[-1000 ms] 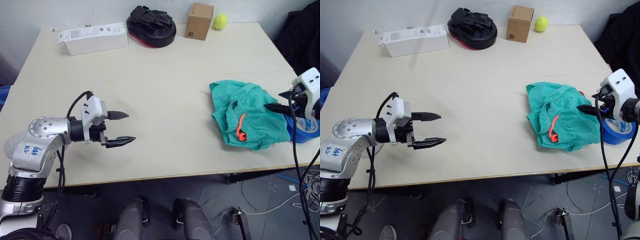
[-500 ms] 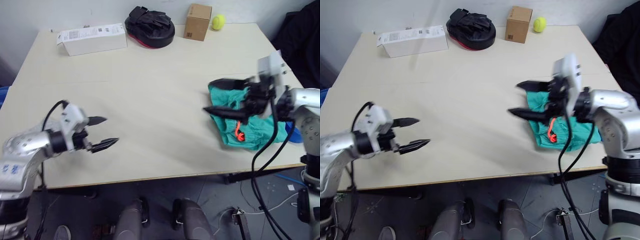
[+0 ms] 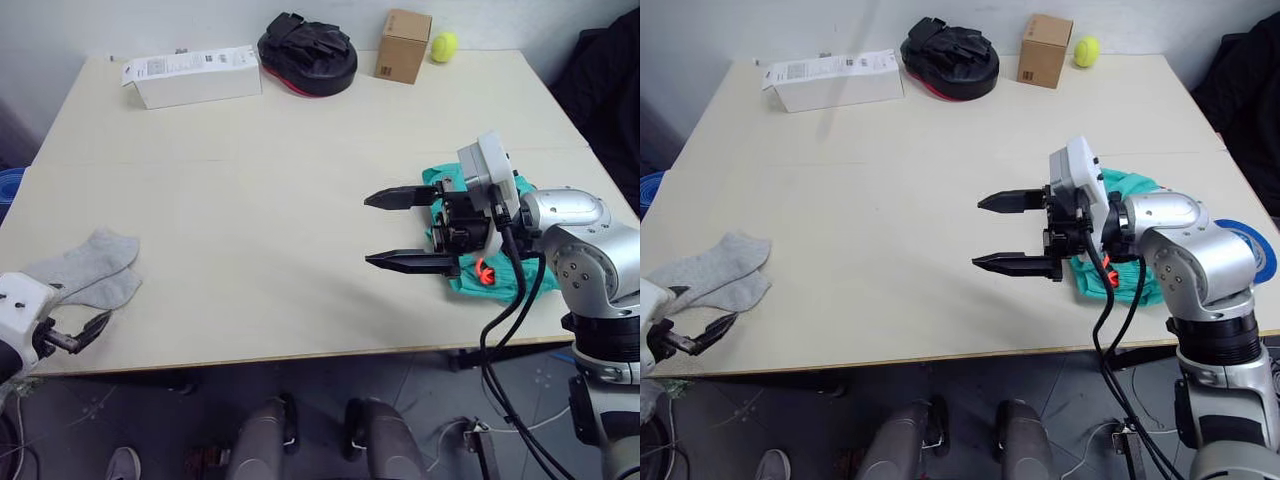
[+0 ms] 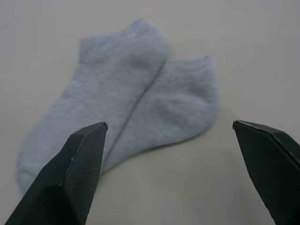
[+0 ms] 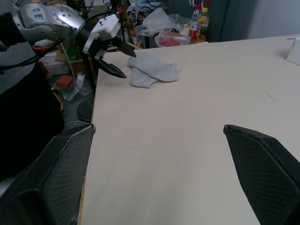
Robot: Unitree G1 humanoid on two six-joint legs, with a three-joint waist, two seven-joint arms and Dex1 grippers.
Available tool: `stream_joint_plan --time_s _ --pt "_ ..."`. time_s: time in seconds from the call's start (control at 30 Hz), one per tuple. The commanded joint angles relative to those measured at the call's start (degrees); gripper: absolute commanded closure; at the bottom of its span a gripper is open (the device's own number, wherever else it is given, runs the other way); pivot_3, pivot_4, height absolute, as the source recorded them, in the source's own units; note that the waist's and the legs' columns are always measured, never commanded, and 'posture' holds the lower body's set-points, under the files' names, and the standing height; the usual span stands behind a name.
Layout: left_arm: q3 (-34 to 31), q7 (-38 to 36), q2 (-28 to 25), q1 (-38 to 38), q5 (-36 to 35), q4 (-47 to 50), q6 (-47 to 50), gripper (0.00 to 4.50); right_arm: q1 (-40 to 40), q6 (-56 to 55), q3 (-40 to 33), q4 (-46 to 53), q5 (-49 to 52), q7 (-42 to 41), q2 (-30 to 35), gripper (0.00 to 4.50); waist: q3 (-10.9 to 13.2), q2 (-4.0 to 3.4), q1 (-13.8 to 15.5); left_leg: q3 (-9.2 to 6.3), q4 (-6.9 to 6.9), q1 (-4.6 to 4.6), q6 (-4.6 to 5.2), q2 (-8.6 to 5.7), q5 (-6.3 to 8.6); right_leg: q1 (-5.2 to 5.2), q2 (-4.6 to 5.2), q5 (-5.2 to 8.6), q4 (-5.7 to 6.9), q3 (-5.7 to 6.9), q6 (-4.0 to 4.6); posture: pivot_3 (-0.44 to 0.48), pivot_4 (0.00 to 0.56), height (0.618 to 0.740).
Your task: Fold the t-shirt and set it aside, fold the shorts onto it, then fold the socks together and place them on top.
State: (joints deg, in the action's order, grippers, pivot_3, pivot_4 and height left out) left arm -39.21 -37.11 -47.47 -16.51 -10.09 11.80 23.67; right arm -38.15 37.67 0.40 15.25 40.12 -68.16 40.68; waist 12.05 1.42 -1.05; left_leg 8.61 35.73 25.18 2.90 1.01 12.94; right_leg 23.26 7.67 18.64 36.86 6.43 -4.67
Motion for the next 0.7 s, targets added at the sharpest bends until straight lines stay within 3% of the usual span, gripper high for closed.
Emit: stream_joint_plan --time_s 0.03,0.23,0.5,0.6,0.7 --pt "1.53 0.25 -2.95 2.01 3.09 -5.46 -4.86 0.00 0.26 -0.38 0.04 2.68 0.89 0.20 -0.40 0.03 -0.01 0.02 -0.42 0.03 -0.08 0.03 -0.11 0.00 -0.07 0.07 0.00 0.00 0.00 0.00 0.00 0.000 0.150 0.740" --pt "6.45 -2.36 -5.17 5.62 3.54 -12.06 -6.33 0.00 0.26 -0.47 0.00 2.67 0.49 1.15 0.14 0.03 -0.01 0.02 -0.79 0.19 -0.21 0.01 -0.22 0.01 -0.12 0.15 0.00 -0.01 0.03 0.02 -0.01 0.000 0.150 0.740" --pt "10.47 -4.10 -5.93 9.95 3.34 -19.92 -0.76 0.00 1.11 -0.22 -0.42 3.30 0.33 2.75 0.62 0.03 -0.11 -0.15 -0.58 0.20 -0.20 -0.10 -0.26 0.02 -0.15 0.11 0.02 -0.01 0.11 0.03 0.00 0.000 0.150 0.740" --pt "11.03 -3.67 -5.65 12.29 2.50 -22.71 3.06 0.59 1.37 0.03 -0.73 3.42 0.50 3.48 0.80 0.00 -0.29 -0.46 -0.55 0.21 -0.19 -0.14 -0.26 0.02 -0.16 0.10 0.03 -0.01 0.16 0.03 0.00 0.000 0.150 0.740" --pt "11.59 -3.87 -5.72 14.68 1.29 -25.80 5.59 1.46 1.55 0.30 -0.88 3.62 0.69 3.97 0.96 0.00 -0.43 -0.69 -0.55 0.21 -0.19 -0.25 -0.25 0.02 -0.16 0.07 0.03 -0.01 0.27 0.05 0.00 0.000 0.150 0.740"
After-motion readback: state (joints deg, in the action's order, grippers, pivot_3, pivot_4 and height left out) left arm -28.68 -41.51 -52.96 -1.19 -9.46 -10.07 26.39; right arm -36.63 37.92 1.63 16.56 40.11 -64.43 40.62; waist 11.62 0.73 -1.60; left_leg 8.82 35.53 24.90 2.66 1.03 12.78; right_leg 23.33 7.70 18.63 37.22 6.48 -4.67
